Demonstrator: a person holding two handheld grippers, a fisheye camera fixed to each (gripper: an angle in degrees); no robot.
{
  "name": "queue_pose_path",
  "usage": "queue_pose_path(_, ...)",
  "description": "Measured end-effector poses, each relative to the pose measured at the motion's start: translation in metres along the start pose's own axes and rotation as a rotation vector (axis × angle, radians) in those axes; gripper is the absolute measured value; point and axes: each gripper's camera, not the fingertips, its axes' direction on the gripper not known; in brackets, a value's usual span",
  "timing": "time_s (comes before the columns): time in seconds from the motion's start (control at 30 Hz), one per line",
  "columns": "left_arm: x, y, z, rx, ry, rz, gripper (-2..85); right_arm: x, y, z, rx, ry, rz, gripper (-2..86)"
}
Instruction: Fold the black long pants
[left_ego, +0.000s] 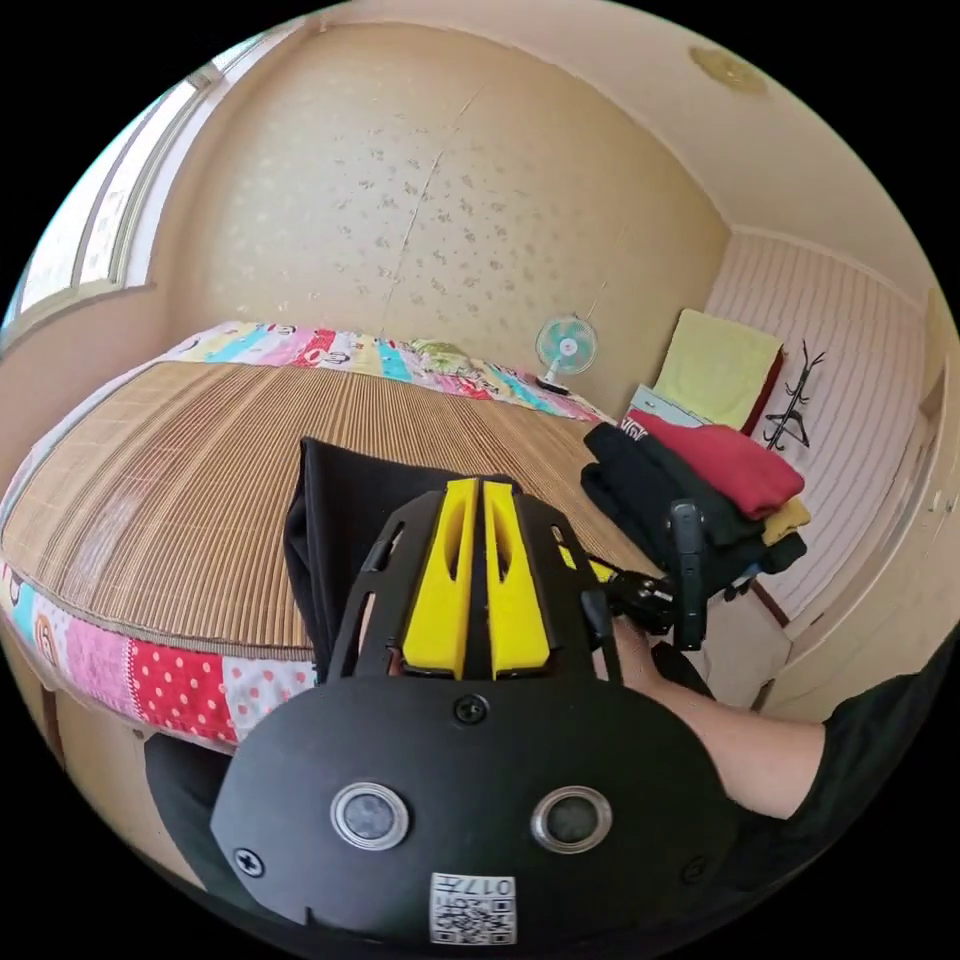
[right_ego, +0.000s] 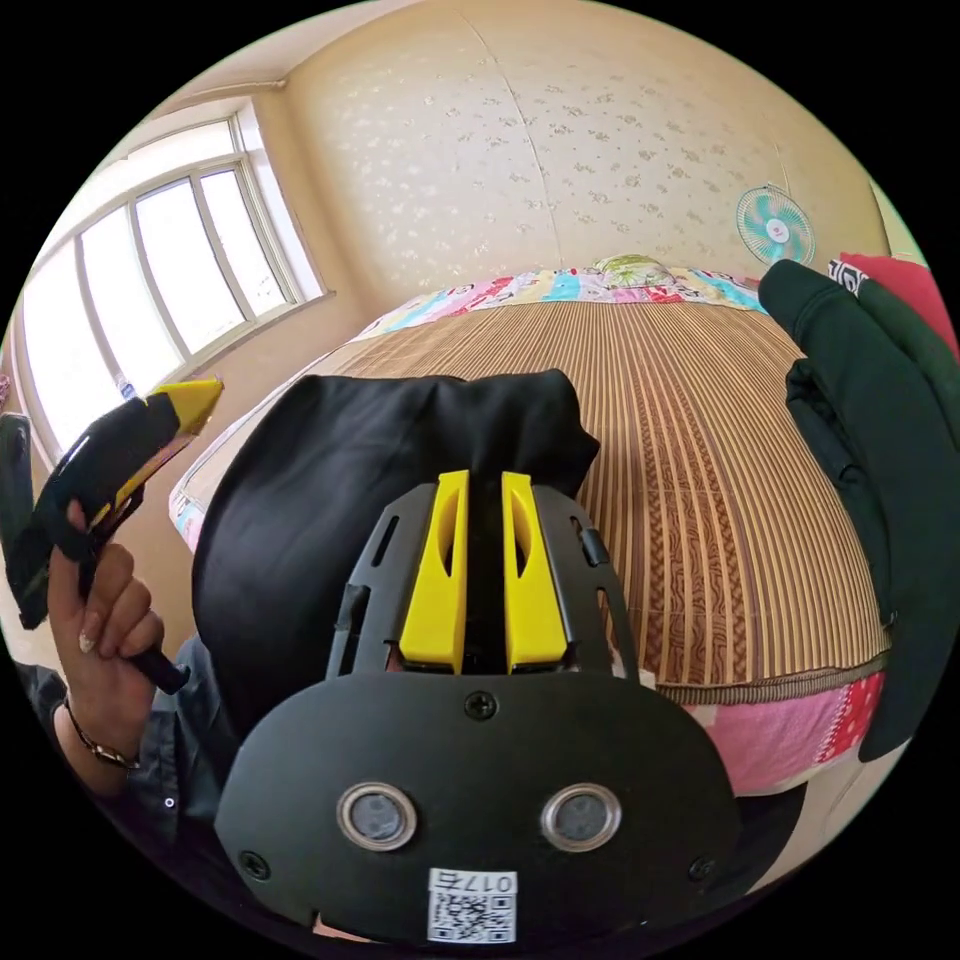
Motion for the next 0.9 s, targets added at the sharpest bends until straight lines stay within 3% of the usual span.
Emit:
queue_pose_path(0.03,-0.004,0.007,0.025,-0.106,-0.026,-0.012,-0.2,0.001,0.000,0.000,0.002,0.001,-0.001,6.5)
queue_pose_path(0.1,-0.030,0.056,0.018,0.118,0.041,-0.006,-0.6,0.008,0.000,0.001,0.005,-0.005,-0.003,6.6)
queue_pose_path(0.23,-0.031,0.053,0.005,0.092,-0.009,0.015,-0.8,0.017,-0.008,-0.007,-0.035,-0.001,-0.003,7.1)
queue_pose_path(0.37,-0.081,0.048,-0.027,0.029,0.190,-0.152,-0.9,0.042,-0.011,-0.039,-0.120,0.009,0.185,10.6)
queue_pose_path(0.47,-0.112,0.068,-0.063,0.013,0.272,-0.188,-0.9,0.070,-0.001,-0.041,-0.094,-0.135,0.243,13.7)
queue_pose_path(0.6,-0.144,0.110,-0.129,-0.006,0.188,-0.195,-0.9,0.123,-0.006,-0.004,-0.167,-0.452,0.352,14.4)
queue_pose_path(0.7,-0.173,0.135,-0.173,0.060,0.159,-0.234,-0.9,0.135,-0.018,0.026,-0.202,-0.576,0.404,14.3)
queue_pose_path(0.8,-0.197,0.151,-0.203,0.184,0.035,-0.265,-0.9,0.101,-0.052,0.051,-0.275,-0.506,0.299,14.1)
queue_pose_path(0.9,-0.222,0.151,-0.207,0.192,0.044,-0.307,-1.0,0.047,-0.087,0.093,-0.336,-0.491,0.250,14.0)
